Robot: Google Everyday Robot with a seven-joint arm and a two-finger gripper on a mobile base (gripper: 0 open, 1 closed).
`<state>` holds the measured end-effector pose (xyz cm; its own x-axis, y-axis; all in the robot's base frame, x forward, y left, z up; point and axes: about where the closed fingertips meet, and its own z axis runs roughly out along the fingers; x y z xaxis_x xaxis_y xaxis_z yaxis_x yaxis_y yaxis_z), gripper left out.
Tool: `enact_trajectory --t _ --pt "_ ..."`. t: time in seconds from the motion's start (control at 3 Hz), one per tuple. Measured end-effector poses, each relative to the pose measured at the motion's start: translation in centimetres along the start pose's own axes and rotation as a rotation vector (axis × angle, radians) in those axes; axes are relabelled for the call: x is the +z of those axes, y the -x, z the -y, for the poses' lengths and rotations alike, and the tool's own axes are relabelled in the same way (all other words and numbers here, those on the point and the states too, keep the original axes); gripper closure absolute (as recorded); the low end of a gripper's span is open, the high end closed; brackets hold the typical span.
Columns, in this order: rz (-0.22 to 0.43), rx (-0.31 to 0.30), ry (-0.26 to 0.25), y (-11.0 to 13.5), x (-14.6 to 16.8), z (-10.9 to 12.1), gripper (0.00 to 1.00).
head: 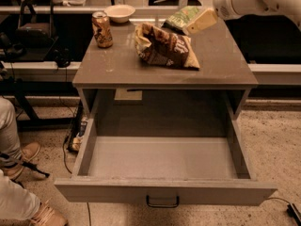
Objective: Pick brown chip bag from top drawer and place on counter
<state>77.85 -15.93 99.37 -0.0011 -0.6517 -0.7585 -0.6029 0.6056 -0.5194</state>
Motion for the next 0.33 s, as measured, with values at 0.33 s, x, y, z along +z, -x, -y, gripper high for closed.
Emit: enact_trajectory --t 0.33 --pt "-0.005 0.111 -0.18 -3.46 -5.78 4.12 0.0"
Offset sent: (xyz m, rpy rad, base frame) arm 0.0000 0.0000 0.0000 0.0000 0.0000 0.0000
